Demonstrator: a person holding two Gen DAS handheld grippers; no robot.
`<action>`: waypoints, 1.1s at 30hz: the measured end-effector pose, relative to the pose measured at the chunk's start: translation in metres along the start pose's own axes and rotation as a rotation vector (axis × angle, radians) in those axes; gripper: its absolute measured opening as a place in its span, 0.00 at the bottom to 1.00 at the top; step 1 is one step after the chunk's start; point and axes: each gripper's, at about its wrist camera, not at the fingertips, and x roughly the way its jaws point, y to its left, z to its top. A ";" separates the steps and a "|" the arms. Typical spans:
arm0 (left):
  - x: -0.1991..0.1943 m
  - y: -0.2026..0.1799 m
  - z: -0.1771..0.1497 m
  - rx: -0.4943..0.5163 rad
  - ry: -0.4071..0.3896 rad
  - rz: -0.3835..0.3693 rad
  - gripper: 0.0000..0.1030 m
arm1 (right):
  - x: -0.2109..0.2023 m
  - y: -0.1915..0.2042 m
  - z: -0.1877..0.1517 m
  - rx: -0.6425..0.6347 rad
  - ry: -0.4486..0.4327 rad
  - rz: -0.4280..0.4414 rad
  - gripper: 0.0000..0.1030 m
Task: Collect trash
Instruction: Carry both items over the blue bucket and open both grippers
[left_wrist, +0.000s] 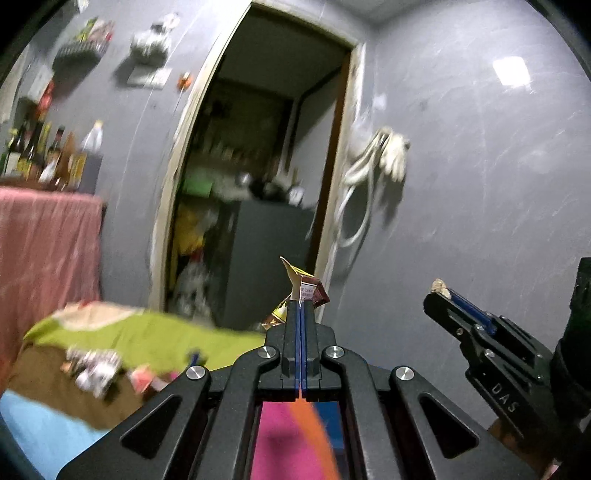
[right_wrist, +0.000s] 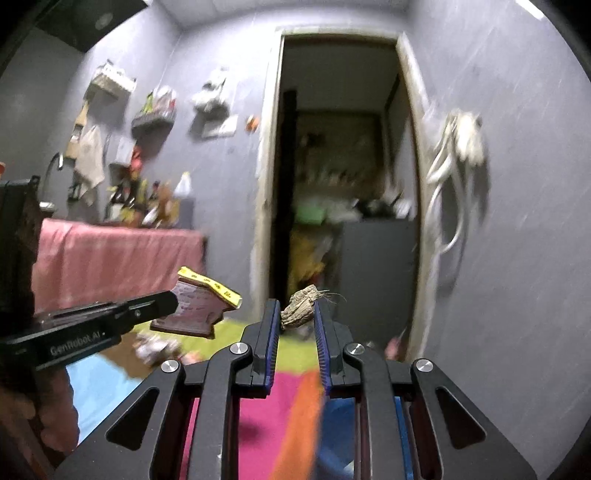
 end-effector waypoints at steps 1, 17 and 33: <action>0.003 -0.006 0.003 0.006 -0.025 -0.004 0.00 | -0.001 -0.007 0.006 -0.010 -0.023 -0.020 0.16; 0.092 -0.067 -0.015 0.048 -0.032 0.002 0.00 | 0.013 -0.084 -0.013 -0.021 -0.087 -0.194 0.16; 0.173 -0.056 -0.090 -0.003 0.316 0.017 0.00 | 0.046 -0.116 -0.092 0.129 0.123 -0.194 0.17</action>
